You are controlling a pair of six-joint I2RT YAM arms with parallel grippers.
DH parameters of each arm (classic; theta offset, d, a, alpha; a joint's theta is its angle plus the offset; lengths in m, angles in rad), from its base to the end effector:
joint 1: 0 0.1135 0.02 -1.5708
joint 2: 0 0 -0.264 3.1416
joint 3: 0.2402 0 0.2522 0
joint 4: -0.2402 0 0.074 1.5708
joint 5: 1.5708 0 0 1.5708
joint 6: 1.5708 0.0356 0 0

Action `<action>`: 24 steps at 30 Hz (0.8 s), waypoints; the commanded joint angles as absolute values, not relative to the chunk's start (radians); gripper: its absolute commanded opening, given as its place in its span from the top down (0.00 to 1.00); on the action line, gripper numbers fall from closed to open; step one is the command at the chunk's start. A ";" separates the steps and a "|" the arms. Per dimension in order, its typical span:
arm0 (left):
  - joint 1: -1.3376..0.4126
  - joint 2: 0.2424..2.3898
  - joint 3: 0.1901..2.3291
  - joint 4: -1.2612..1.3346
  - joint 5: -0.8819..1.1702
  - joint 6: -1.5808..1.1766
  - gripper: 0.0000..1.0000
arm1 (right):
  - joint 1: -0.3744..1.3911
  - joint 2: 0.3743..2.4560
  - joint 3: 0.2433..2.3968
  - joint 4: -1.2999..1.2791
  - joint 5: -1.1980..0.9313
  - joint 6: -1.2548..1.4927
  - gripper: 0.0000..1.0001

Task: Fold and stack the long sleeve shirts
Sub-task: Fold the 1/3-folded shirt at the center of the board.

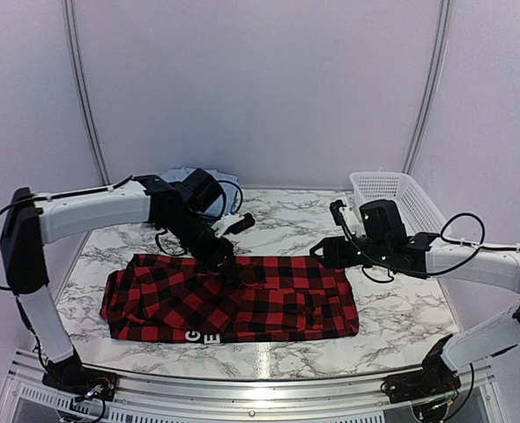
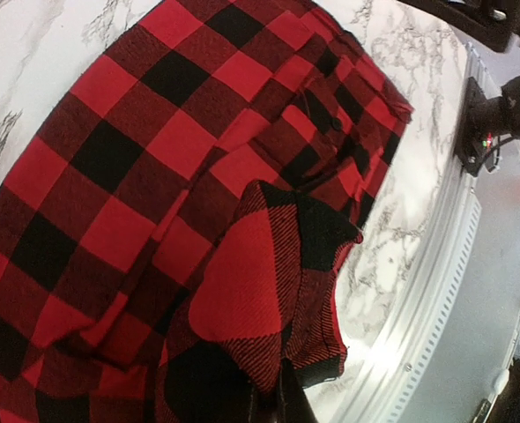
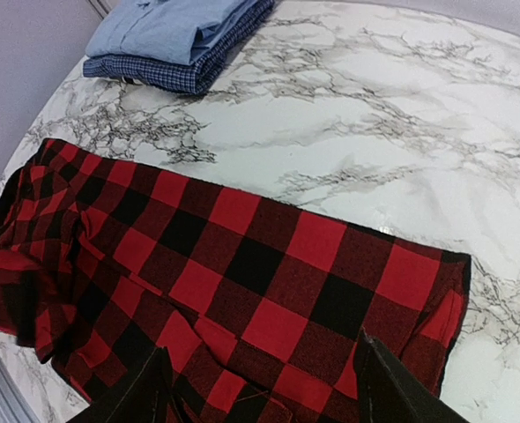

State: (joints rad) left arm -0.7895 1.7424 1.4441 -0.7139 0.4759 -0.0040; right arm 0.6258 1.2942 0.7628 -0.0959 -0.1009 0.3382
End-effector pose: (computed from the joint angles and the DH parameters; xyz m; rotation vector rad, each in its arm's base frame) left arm 0.2510 -0.2762 0.2694 1.1933 2.3952 -0.8931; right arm 0.2233 0.1658 0.2308 -0.3832 2.2385 0.6385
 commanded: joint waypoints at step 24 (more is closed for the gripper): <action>-0.647 1.493 1.139 -0.389 0.006 -0.421 0.29 | 1.029 1.667 0.976 -0.054 0.134 0.045 0.41</action>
State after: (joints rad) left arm -0.6449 1.6165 1.2640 -0.4492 0.0689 -0.3141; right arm 0.9726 1.6146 0.9432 -0.0181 0.0303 0.0971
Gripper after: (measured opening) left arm 0.713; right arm 0.608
